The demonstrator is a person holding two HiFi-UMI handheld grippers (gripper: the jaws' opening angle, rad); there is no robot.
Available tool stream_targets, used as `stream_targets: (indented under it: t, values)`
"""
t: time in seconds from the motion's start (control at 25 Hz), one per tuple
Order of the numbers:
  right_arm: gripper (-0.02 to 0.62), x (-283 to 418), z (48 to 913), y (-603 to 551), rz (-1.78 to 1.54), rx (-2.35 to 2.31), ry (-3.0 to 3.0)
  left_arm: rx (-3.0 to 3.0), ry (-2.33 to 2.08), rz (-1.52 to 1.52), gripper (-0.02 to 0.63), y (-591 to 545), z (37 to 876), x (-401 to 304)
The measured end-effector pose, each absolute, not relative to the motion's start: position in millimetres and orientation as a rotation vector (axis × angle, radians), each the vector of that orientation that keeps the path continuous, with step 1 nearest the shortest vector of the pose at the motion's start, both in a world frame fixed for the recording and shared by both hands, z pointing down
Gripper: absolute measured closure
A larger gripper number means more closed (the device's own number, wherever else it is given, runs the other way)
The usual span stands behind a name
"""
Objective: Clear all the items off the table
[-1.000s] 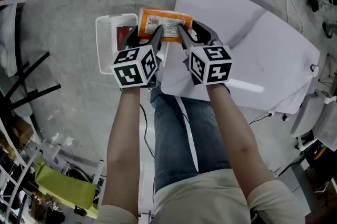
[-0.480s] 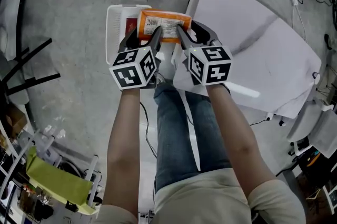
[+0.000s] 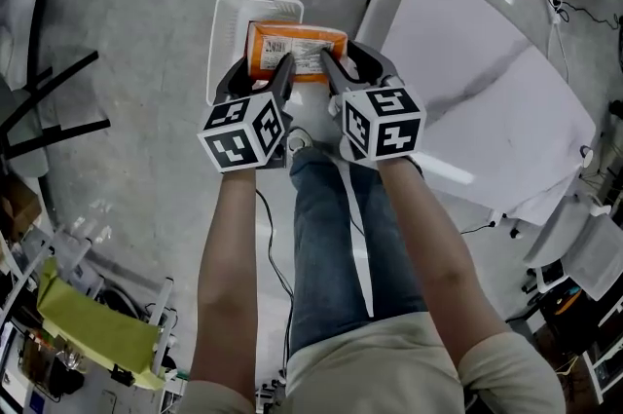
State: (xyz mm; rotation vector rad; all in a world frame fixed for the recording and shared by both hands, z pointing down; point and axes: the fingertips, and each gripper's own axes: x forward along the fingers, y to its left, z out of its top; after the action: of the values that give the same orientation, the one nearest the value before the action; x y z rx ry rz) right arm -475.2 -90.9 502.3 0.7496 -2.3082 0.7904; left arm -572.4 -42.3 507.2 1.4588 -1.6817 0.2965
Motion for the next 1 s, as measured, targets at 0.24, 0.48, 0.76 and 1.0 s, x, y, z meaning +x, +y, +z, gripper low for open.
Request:
stream_targets:
  t: [0.24, 0.48, 0.76, 1.0]
  values:
    - [0.445, -503.1, 514.7, -69.9, 0.780, 0.691, -2.297, 1.408, -1.700, 0.277, 0.321, -16.8, 519.6, -598.0]
    - [0.445, -528.7, 532.6, -48.1, 0.759, 0.622, -2.281, 1.352, -1.714, 0.246, 0.321, 10.2, 538.6, -620.3]
    - [0.446, -554.7, 555.8, -20.4, 0.740, 0.538, -2.263, 1.287, -1.736, 0.223, 0.321, 43.3, 561.3, -642.9]
    - [0.446, -571.9, 581.3, 4.0, 0.732, 0.479, -2.239, 1.234, -1.740, 0.211, 0.321, 71.4, 586.6, -657.1]
